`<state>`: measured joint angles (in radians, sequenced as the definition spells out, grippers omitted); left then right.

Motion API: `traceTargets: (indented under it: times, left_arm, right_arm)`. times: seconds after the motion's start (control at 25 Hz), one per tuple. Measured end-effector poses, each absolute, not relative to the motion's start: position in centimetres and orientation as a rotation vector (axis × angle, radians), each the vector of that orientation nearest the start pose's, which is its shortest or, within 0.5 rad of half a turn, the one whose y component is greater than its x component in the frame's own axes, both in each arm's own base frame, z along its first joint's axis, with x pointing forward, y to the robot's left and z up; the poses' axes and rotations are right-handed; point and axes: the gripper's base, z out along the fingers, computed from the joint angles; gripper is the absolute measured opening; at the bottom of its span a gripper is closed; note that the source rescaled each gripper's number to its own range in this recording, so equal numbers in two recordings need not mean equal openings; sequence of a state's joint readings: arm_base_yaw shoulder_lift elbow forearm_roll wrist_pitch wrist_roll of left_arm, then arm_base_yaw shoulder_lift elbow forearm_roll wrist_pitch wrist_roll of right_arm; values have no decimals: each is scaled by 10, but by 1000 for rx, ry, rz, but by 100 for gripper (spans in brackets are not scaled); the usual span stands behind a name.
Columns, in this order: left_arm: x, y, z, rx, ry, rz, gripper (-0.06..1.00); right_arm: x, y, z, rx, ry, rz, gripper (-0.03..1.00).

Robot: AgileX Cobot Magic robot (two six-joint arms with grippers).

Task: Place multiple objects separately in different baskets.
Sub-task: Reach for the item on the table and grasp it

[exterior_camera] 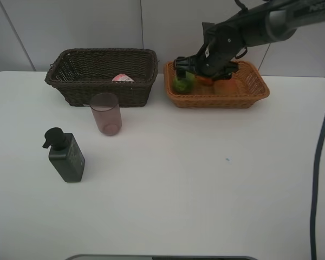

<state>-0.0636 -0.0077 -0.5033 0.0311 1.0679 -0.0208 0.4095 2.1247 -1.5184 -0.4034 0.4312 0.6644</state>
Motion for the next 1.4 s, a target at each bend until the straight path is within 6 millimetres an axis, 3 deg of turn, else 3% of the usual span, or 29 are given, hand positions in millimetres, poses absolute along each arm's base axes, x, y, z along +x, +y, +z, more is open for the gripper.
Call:
traceTargets:
  times: [0.24, 0.44, 0.76, 0.88, 1.0, 1.2, 1.4]
  left_arm:
    - [-7, 3, 278, 42, 2040, -16, 93]
    - [-7, 3, 278, 42, 2040, -16, 93]
    - [-7, 3, 278, 42, 2040, -16, 93]
    - [-7, 3, 278, 42, 2040, -16, 93]
    - [-7, 3, 278, 42, 2040, -16, 93]
    - [-7, 3, 278, 42, 2040, -16, 93]
    - [-7, 3, 278, 42, 2040, -16, 93]
  right_arm:
    - [414, 158, 209, -116, 2518, -13, 100]
    - [378, 142, 243, -235, 2587, 6, 100]
    - [305, 70, 267, -90, 2718, 18, 100]
    - [271, 41, 288, 9, 2692, 0, 100]
    - [234, 25, 310, 40, 2639, -22, 100]
    - [162, 13, 348, 2, 2507, -38, 100]
    - [77, 2, 376, 16, 2326, 8, 100]
